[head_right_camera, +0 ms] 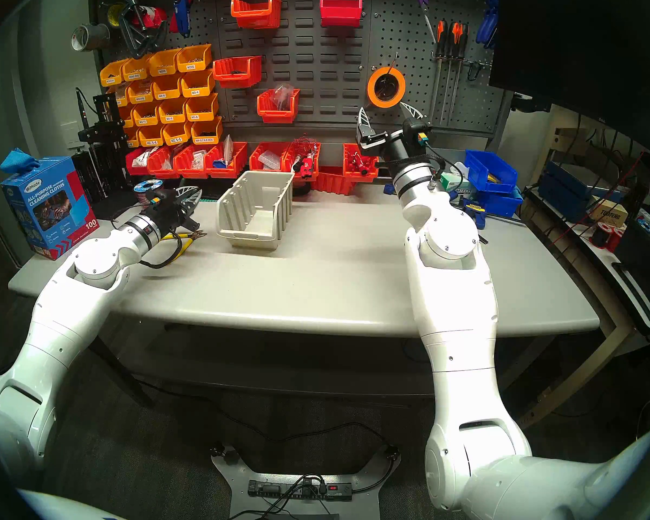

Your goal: Take out tools from the storage box

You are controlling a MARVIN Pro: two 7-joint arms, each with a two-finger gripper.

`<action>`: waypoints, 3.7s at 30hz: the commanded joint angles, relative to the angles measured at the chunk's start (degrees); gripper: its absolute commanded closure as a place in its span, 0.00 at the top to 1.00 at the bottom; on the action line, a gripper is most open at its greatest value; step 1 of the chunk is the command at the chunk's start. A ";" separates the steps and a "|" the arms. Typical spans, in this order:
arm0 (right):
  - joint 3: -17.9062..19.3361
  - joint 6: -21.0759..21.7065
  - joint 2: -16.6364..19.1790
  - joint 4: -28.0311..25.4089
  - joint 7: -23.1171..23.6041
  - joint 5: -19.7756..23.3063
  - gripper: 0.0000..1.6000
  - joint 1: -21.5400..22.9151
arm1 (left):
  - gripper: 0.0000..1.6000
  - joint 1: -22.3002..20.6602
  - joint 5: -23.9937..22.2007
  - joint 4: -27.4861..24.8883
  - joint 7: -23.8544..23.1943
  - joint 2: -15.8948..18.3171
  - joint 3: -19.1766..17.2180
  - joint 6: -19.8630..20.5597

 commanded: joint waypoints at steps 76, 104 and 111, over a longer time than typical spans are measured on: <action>-23.76 18.72 -10.47 -7.93 -13.11 -11.01 1.00 -6.04 | 1.00 -2.52 -5.20 -7.58 13.60 -4.40 -13.12 -5.45; -28.15 24.24 -10.90 -3.89 -23.33 -16.50 1.00 -6.62 | 1.00 -2.54 -5.53 -7.52 13.52 -4.20 -12.97 -5.56; -28.68 24.55 -10.54 -2.75 -24.92 -16.96 1.00 -7.45 | 1.00 -2.54 -5.54 -7.51 13.54 -4.18 -12.94 -5.58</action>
